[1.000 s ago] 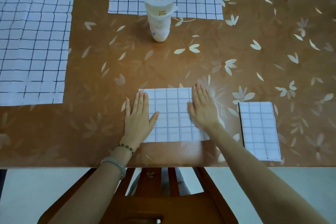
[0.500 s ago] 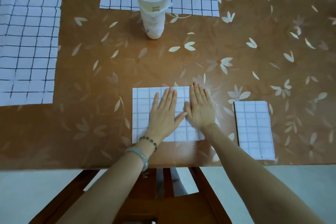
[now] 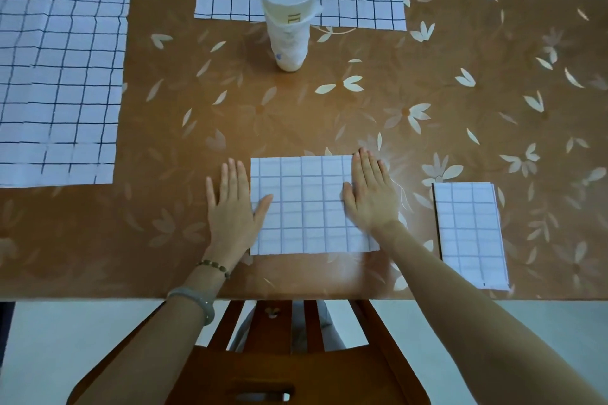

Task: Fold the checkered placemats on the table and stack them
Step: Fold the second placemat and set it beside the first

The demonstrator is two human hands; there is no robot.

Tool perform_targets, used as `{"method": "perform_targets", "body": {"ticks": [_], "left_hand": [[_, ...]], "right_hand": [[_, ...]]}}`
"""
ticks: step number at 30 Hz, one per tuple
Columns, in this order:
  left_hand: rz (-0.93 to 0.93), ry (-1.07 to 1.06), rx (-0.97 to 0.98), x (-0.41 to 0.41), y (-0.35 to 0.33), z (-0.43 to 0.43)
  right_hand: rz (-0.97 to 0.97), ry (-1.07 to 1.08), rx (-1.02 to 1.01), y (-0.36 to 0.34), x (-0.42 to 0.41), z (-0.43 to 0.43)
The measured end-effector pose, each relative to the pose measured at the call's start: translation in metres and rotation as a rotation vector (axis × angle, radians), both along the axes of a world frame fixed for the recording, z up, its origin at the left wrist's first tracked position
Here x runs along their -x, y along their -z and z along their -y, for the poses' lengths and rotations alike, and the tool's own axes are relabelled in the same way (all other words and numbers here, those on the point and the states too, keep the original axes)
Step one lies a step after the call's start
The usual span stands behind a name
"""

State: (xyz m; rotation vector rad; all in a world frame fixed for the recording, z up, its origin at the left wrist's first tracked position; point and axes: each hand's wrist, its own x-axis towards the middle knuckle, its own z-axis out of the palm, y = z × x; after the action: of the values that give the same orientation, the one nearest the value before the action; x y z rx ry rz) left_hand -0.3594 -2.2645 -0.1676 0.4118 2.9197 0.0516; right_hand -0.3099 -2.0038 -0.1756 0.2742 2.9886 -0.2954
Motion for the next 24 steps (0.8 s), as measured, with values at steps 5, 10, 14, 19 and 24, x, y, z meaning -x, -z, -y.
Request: {"method": "perform_targets", "body": {"ticks": [5, 10, 14, 19, 24], "left_hand": [[0.047, 0.300, -0.062, -0.049, -0.006, -0.033], [0.077, 0.296, -0.033, -0.052, 0.000, -0.027], [0.085, 0.270, -0.038, -0.046, 0.002, -0.001], [0.086, 0.277, -0.014, -0.039, 0.000, 0.029], [0.116, 0.281, 0.024, -0.038, -0.008, 0.029]], "right_hand": [[0.003, 0.000, 0.001, -0.001, 0.000, 0.001], [0.002, -0.001, 0.007, -0.001, 0.000, 0.001], [0.002, 0.003, 0.010, -0.001, 0.000, 0.001], [0.026, -0.016, 0.003, 0.000, 0.001, 0.001], [0.063, -0.025, -0.090, -0.011, 0.005, -0.004]]}}
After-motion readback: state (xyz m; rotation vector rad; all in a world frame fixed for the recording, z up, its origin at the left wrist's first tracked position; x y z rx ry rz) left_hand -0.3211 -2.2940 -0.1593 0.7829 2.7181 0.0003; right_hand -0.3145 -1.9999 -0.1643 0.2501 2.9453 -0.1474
